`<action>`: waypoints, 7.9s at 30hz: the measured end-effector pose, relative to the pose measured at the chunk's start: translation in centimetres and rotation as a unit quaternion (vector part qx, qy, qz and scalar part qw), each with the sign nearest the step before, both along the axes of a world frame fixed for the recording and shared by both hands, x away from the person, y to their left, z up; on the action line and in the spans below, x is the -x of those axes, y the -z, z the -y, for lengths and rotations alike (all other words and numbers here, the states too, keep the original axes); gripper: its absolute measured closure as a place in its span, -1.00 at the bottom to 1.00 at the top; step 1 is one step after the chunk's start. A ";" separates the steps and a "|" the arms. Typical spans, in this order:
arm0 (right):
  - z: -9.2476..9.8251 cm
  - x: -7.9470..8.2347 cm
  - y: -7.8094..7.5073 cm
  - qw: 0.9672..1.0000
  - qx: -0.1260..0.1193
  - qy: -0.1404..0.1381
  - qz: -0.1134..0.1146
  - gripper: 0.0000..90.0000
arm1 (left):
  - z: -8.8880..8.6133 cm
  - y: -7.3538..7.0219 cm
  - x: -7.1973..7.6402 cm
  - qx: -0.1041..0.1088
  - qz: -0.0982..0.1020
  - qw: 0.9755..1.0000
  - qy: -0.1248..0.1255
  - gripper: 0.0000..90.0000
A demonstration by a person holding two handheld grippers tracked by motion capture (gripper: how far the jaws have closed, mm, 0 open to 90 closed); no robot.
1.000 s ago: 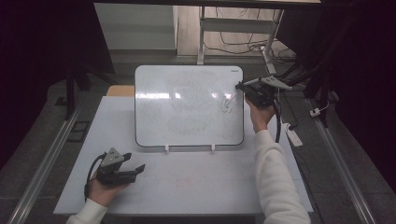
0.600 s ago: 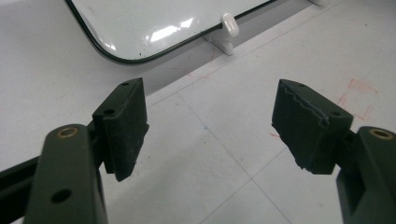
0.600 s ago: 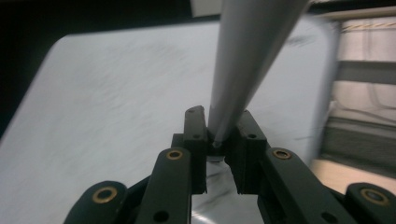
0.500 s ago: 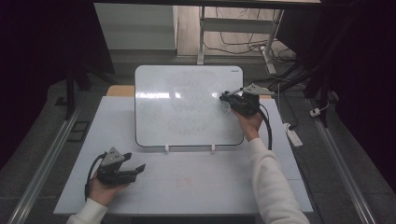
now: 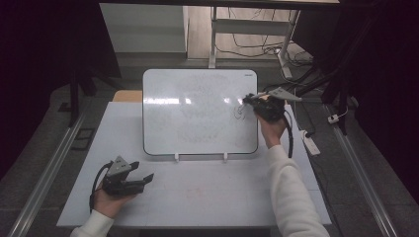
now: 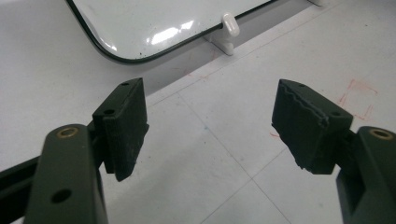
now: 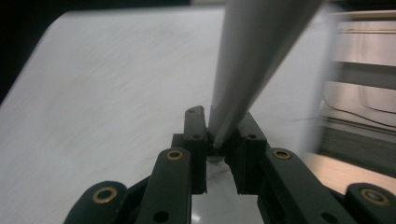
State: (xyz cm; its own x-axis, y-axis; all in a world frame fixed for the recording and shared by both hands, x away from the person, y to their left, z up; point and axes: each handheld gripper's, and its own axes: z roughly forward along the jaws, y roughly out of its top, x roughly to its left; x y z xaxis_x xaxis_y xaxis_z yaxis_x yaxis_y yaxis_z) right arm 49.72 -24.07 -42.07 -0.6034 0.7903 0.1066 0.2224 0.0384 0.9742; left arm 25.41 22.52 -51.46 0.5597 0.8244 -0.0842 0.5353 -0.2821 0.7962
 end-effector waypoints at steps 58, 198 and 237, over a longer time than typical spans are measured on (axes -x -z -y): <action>-4.0 3.0 2.4 0.993 0.062 -0.098 -0.027 0.73 | 0.1 0.0 -0.2 -0.001 -0.001 1.000 0.000 -0.39; -6.1 14.1 3.2 0.966 0.083 -0.226 -0.089 0.72 | -0.2 -0.6 0.2 0.008 0.038 0.999 -0.008 -0.37; -9.4 14.7 5.6 0.947 0.084 -0.273 -0.146 0.72 | 9.8 -7.6 -1.6 0.049 0.112 0.985 0.120 -0.31</action>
